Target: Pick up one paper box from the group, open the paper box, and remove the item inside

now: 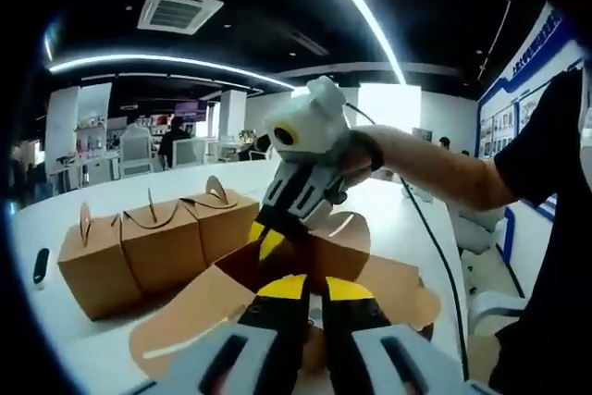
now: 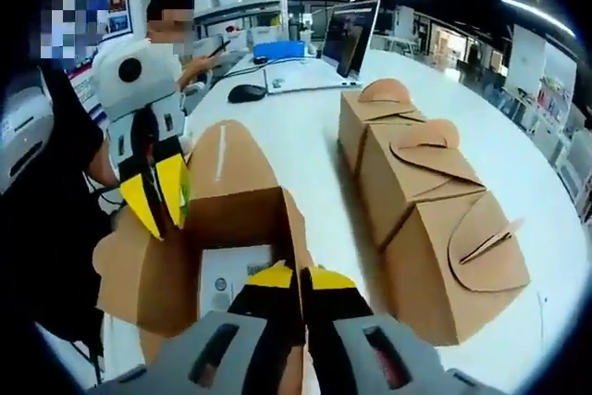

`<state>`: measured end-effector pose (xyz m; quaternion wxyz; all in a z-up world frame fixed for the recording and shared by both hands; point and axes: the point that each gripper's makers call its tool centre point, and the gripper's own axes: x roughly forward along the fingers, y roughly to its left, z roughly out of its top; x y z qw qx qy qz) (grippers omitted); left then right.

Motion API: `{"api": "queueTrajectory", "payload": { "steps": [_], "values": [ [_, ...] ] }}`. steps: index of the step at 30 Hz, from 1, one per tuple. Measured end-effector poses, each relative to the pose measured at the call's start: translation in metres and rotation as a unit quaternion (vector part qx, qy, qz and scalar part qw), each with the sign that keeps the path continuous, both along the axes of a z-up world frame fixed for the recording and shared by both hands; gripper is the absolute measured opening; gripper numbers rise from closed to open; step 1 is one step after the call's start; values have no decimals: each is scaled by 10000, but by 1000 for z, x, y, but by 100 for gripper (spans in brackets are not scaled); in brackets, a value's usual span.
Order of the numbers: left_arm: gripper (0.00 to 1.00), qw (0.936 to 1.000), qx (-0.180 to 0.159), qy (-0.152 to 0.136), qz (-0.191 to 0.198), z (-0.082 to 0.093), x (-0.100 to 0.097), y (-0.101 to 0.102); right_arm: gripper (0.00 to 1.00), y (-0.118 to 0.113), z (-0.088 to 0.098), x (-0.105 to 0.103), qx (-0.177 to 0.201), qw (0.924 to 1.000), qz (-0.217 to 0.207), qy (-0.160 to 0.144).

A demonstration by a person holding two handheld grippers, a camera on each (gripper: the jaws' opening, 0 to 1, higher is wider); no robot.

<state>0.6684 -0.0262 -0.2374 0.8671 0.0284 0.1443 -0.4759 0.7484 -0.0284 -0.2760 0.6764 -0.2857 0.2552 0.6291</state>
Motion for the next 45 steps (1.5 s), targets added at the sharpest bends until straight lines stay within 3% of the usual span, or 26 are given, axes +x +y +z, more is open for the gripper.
{"api": "queueTrajectory", "payload": {
  "steps": [3,5,6,8,10,12,13,16,18,20,22,24,25,28,30,34,36,37,38,40,41,42,43,45],
  "values": [
    [9,10000,32,-13,-27,0,0,0,19,-3,0,7,-170,9967,-206,-762],
    [9,10000,46,-18,-38,0,0,-1,30,-5,12,15,-176,9867,-334,-1579],
    [9,10000,71,-27,-56,0,0,-1,36,-7,25,17,-34,9772,-344,-2094],
    [10,9995,275,-124,-108,0,0,0,38,-13,47,15,441,9665,-760,-2412],
    [17,9990,441,-90,47,0,2,1,34,-22,70,8,1240,9536,-1406,-2356],
    [31,9976,477,-465,199,9,8,2,33,-38,84,-4,1814,9399,-1770,-2289],
    [35,9976,406,-520,227,13,8,2,33,-45,87,-8,1953,9352,-1877,-2281],
    [32,9975,-372,-435,404,42,-4,9,32,-81,96,-28,2510,9141,-2294,-2207],
    [32,9959,-552,-557,442,50,-13,16,32,-103,100,-41,3026,8970,-2609,-1891],
    [33,9947,-497,-671,593,48,-21,24,32,-126,98,-53,3646,8723,-2998,-1278],
    [33,9940,-120,-799,737,36,-23,32,30,-144,90,-60,4126,8462,-3290,-742],
    [34,9942,145,-660,835,24,-20,36,27,-161,82,-62,4351,8273,-3499,-613],
    [34,9949,212,-538,825,20,-18,35,27,-168,77,-61,4373,8225,-3587,-608],
    [34,9975,299,-393,500,19,-19,25,24,-171,73,-64,4395,8234,-3568,-395],
    [34,9995,87,-265,117,25,-22,14,23,-167,85,-70,4645,8207,-3322,-186],
    [34,9981,357,-453,-193,28,-12,11,23,-165,95,-70,4782,8221,-3072,-326],
    [34,9980,515,-288,-239,21,-4,11,23,-164,92,-64,4751,8241,-3068,-329],
    [34,9984,500,-12,-256,17,-1,9,23,-161,89,-60,4709,8259,-3084,-323],
    [33,9969,566,373,-398,12,1,4,23,-160,84,-55,4641,8274,-3146,-331],
    [32,9914,930,419,-817,8,-4,-2,23,-162,83,-53,4609,8267,-3209,-334],
    [32,9873,1074,490,-1063,6,-10,-6,23,-162,85,-53,4665,8229,-3230,-298],
    [32,9839,1180,626,-1185,3,-14,-8,23,-162,87,-54,4719,8199,-3231,-251],
    [32,9774,1340,944,-1335,0,-21,-11,22,-161,90,-57,4792,8177,-3185,-149],
    [31,9715,1452,976,-1602,-2,-26,-18,22,-159,94,-63,4800,8199,-3117,-146]
  ]
}}
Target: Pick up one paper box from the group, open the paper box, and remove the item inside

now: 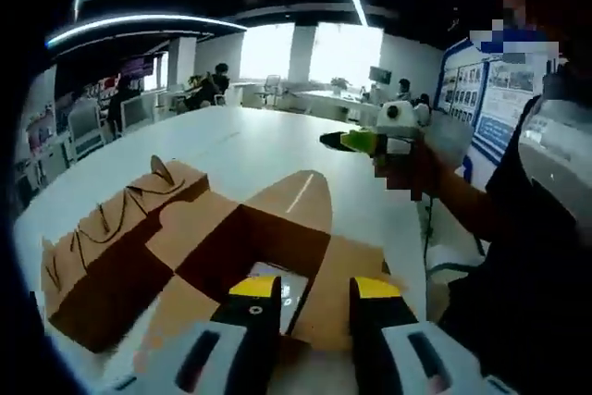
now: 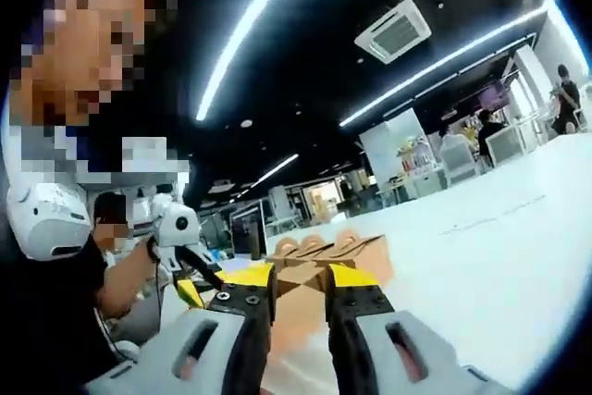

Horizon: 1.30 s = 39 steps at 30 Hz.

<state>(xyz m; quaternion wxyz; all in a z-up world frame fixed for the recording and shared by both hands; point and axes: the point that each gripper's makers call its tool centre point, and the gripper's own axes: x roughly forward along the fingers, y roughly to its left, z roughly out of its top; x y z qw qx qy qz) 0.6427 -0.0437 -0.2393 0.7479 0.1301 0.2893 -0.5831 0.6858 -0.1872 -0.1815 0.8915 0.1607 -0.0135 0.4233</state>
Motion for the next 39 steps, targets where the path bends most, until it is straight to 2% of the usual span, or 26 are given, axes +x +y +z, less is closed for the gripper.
{"api": "queueTrajectory", "payload": {
  "steps": [1,4,6,7,9,11,13,14,17,18,20,21,24,27,28,29,30,33,36,37,38,39],
  "values": [
    [31,10000,58,-45,-48,-2,2,-3,22,1,2,-4,-36,10000,38,-36],
    [32,9983,586,-60,-25,-18,8,1,22,4,5,-15,-120,9998,150,-89],
    [30,9983,550,-15,-211,-19,6,-2,22,6,6,-19,-140,9996,218,-92],
    [30,9978,595,120,-277,-20,3,-2,22,7,7,-21,-164,9995,253,-99],
    [25,9963,765,153,-351,-24,4,-1,22,10,7,-23,-245,9992,275,-131],
    [19,9944,994,148,-334,-29,6,-1,22,11,6,-26,-310,9991,248,-153],
    [15,9936,1078,29,-323,-35,7,-5,22,11,5,-32,-306,9991,255,-120],
    [15,9930,1103,-193,-382,-35,8,-6,22,12,4,-35,-303,9992,262,-82],
    [11,9928,1084,-396,-314,-35,7,-7,22,10,-2,-41,-379,9990,225,-39],
    [8,9920,1025,-656,-322,-33,11,-9,22,9,-3,-41,-391,9990,218,-21],
    [4,9900,1008,-957,-223,-33,16,-9,22,7,-7,-42,-408,9990,193,31],
    [4,9897,1014,-1005,-74,-34,18,-7,22,7,-9,-42,-410,9990,185,59],
    [4,9835,1021,-1496,-11,-34,17,-8,22,7,-12,-42,-440,9988,186,103],
    [4,9697,1250,-2092,-154,-35,12,-9,22,7,-13,-42,-480,9986,193,112],
    [4,9678,1293,-2156,-163,-35,12,-9,22,7,-13,-42,-491,9985,197,118],
    [4,9575,1527,-2436,-215,-38,12,-7,22,7,-13,-42,-506,9984,201,123],
    [4,9514,1602,-2620,-234,-38,11,-8,22,8,-13,-41,-522,9983,208,127],
    [4,9387,1830,-2922,22,-42,9,-9,22,9,-14,-40,-560,9981,227,133],
    [4,9084,2164,-3577,-75,-47,5,-13,22,11,-16,-40,-575,9980,237,141],
    [4,8951,2285,-3825,-124,-49,5,-13,22,12,-17,-40,-568,9980,232,154],
    [4,8713,2537,-4194,-235,-52,6,-11,22,12,-18,-40,-560,9980,231,171],
    [4,8529,2707,-4449,-370,-56,7,-11,22,13,-20,-39,-561,9979,236,202]
  ]
}}
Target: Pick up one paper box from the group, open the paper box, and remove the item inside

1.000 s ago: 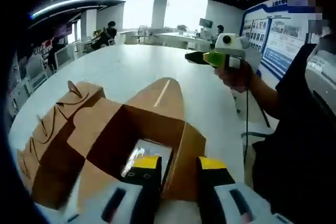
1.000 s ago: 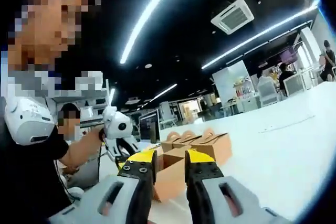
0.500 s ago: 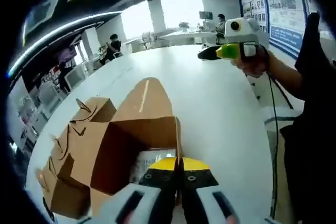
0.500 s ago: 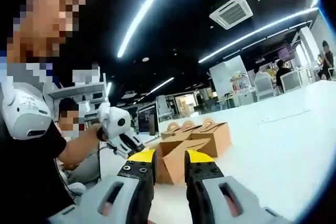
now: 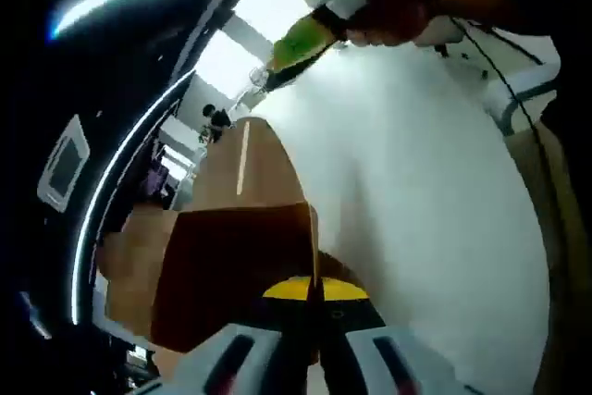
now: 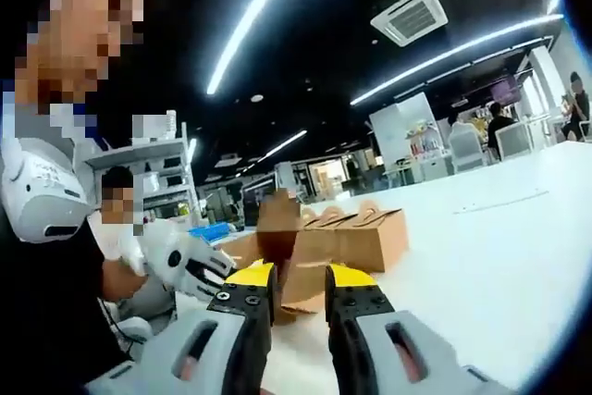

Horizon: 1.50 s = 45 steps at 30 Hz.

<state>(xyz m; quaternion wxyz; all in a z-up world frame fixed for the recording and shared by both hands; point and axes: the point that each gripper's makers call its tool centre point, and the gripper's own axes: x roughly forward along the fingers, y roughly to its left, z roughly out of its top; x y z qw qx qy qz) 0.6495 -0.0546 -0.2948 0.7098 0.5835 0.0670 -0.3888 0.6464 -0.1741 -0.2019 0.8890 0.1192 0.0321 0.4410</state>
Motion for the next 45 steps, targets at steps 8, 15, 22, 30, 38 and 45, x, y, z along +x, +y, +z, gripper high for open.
{"api": "queueTrajectory", "payload": {
  "steps": [8,15,22,30,38,45],
  "values": [
    [4,9869,960,-1243,-373,-16,7,1,22,5,-10,-2,-208,9997,88,88],
    [4,9514,1658,-2531,-581,-11,18,4,22,6,-15,-1,-231,9995,83,178],
    [4,9528,1527,-2563,-557,-12,29,6,22,7,-14,-1,-214,9996,86,182],
    [3,9436,1498,-2914,-465,5,36,9,22,9,-12,-3,-229,9995,127,165],
    [3,9488,1111,-2940,-307,48,45,10,21,16,-5,-8,-276,9993,255,83],
    [3,9595,745,-2715,-106,58,60,15,21,25,5,-10,-159,9991,385,-25]
  ]
}}
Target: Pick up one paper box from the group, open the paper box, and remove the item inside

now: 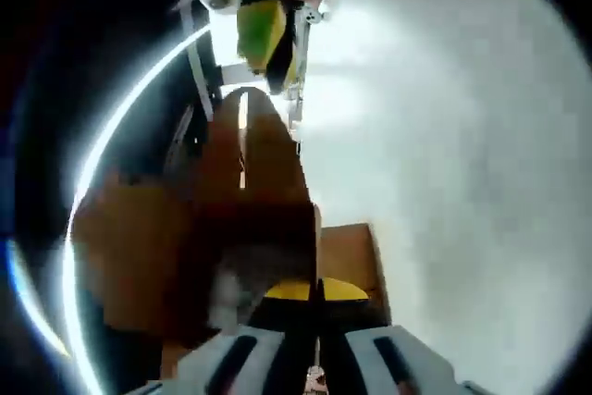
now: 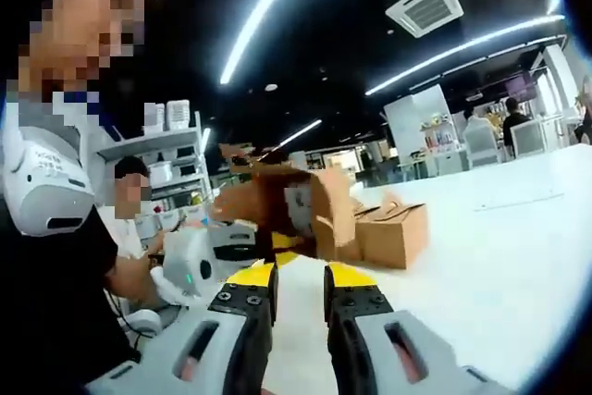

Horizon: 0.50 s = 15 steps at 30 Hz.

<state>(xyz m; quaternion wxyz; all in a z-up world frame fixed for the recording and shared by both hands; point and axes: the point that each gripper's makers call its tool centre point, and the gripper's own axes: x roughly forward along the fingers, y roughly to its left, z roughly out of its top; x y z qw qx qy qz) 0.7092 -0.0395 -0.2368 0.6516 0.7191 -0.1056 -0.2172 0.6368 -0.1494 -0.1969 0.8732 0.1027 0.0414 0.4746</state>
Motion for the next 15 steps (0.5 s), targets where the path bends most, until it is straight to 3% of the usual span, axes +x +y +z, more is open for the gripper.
{"api": "queueTrajectory", "payload": {
  "steps": [2,8,10,13,14,15],
  "values": [
    [3,9998,-187,49,-45,4,-1,-1,21,1,0,0,-6,10000,-14,21],
    [3,9997,-232,-89,-23,16,-1,-3,21,6,5,-2,-60,10000,58,-40],
    [3,9990,-173,-401,1,36,-5,-2,21,9,10,-2,-142,9998,89,-144],
    [3,9977,-445,-502,-6,51,0,-2,21,15,21,-3,-137,9992,193,-309],
    [3,9989,-400,-243,17,41,6,-1,21,18,24,-3,-133,9990,225,-354],
    [3,9994,-70,-352,24,39,8,0,21,20,27,-2,-131,9989,246,-384]
  ]
}}
